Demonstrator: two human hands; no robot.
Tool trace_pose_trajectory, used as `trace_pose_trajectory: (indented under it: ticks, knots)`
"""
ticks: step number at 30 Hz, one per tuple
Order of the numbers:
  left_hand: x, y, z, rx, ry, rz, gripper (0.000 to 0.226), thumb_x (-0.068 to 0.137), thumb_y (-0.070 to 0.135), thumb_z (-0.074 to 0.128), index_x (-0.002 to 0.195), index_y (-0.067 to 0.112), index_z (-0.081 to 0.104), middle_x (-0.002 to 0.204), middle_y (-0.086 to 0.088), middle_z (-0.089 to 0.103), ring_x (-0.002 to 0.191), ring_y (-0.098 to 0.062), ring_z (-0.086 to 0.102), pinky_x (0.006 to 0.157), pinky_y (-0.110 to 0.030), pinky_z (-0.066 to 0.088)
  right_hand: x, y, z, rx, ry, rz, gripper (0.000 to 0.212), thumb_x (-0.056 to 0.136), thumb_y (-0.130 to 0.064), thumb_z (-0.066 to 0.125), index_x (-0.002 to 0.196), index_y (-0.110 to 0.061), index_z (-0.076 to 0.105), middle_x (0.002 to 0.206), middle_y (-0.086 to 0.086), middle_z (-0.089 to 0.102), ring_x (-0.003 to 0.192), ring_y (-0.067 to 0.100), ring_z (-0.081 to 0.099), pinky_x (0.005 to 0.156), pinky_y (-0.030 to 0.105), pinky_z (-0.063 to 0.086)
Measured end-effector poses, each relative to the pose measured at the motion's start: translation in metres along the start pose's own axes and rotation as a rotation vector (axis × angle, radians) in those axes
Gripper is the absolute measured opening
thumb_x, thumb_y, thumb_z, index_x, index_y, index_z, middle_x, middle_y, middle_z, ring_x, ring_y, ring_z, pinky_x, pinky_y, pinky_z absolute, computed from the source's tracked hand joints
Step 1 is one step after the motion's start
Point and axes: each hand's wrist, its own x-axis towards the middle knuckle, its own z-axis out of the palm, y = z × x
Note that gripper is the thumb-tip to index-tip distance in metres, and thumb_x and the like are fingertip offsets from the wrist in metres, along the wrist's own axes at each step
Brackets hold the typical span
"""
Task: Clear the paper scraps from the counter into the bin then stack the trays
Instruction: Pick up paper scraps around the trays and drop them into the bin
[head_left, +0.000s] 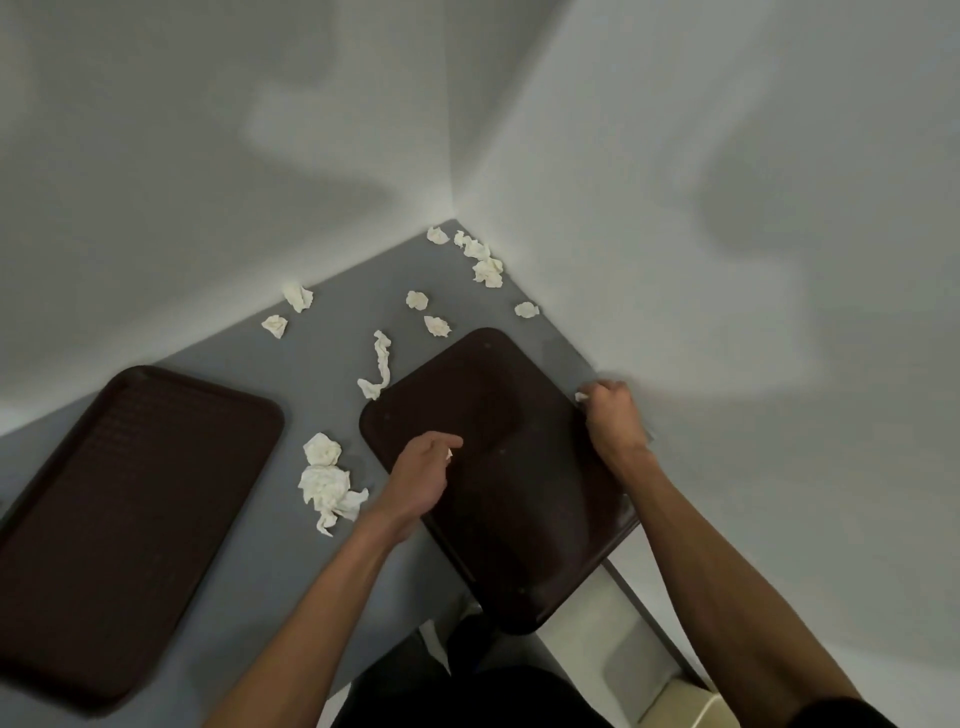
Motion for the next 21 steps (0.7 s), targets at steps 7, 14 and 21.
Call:
trace_pose_trajectory:
  ticks: [7, 14, 21]
  knots:
    - [-0.037, 0.003, 0.013, 0.121, 0.008, 0.172, 0.028, 0.109, 0.015, 0.038, 0.129, 0.020, 0.057, 0.105, -0.005, 0.066, 0.079, -0.015, 0.065, 0.085, -0.034, 0.058, -0.076, -0.028, -0.031, 0.413, 0.203, 0.166, 0.018, 0.103, -0.016, 0.063, 0.113, -0.015, 0.079, 0.110, 0.008, 0.079, 0.104, 0.030, 0.072, 0.093, 0.035, 0.055]
    - [-0.080, -0.022, 0.042, 0.007, -0.115, 0.252, 0.015, 0.105, 0.012, 0.055, 0.119, 0.016, 0.050, 0.110, -0.006, 0.073, 0.090, -0.016, 0.075, 0.089, -0.037, 0.061, -0.229, -0.033, -0.039, 0.653, 0.307, 0.220, 0.012, 0.102, -0.025, 0.070, 0.109, -0.025, 0.080, 0.101, -0.013, 0.079, 0.084, -0.015, 0.065, 0.081, 0.002, 0.047]
    - [-0.140, -0.074, 0.102, 0.012, -0.210, 0.278, 0.018, 0.098, 0.009, 0.068, 0.113, 0.011, 0.059, 0.107, -0.005, 0.075, 0.090, -0.016, 0.077, 0.087, -0.039, 0.061, -0.374, 0.001, -0.024, 0.716, 0.406, 0.394, 0.012, 0.101, -0.026, 0.072, 0.112, -0.028, 0.077, 0.099, -0.017, 0.078, 0.086, -0.019, 0.064, 0.081, 0.002, 0.045]
